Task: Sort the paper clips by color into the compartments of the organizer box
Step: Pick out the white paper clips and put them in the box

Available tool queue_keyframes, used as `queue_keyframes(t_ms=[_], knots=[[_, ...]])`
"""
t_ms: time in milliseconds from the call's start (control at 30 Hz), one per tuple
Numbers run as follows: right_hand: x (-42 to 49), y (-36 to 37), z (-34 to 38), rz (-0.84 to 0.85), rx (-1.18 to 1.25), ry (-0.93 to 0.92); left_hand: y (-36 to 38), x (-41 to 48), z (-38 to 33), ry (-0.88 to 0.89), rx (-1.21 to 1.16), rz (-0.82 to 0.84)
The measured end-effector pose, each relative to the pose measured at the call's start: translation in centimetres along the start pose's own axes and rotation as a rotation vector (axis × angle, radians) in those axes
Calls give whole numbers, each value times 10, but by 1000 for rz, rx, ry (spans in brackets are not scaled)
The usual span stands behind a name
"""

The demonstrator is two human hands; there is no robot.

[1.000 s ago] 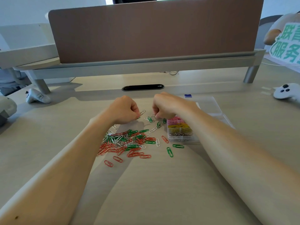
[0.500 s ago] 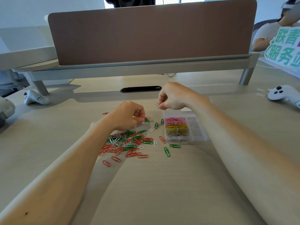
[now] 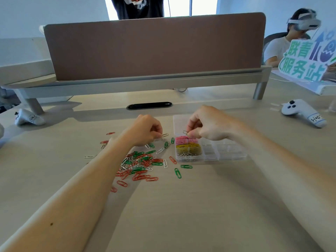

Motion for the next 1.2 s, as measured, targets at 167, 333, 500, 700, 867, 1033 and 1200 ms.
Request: queue_keyframes(t_ms=[167,333,500,700,867,1033,1200], knots=[[-7,11,-6,44,15,7,9,4,0,12,17,14],[-5,16,-1,109,-17,3,10,4,-3,6,74,56],[-6,18,-2,128,-49,18,13,6,-2,-4,87,83],[-4,17,-2,126,-140,16,-6,-7,-15,76,-8,86],[-5,10,-9,165,-56,21,-13,-14,-48,203,-95,150],[-8,1,-17,177,177,29,-5,-13,-62,219,-42,141],[-6,-1,-22,123,216,16,-5,-13,-63,228,-93,96]])
Point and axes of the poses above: each hand's wrist, its own x-axis towards the middle knuckle, its own y-axis out of the palm, z = x × y, the point moved 1 cm from there along x, towards the middle knuckle, and after that the axes turned 13 degrees about z, right-handed, at the moved point
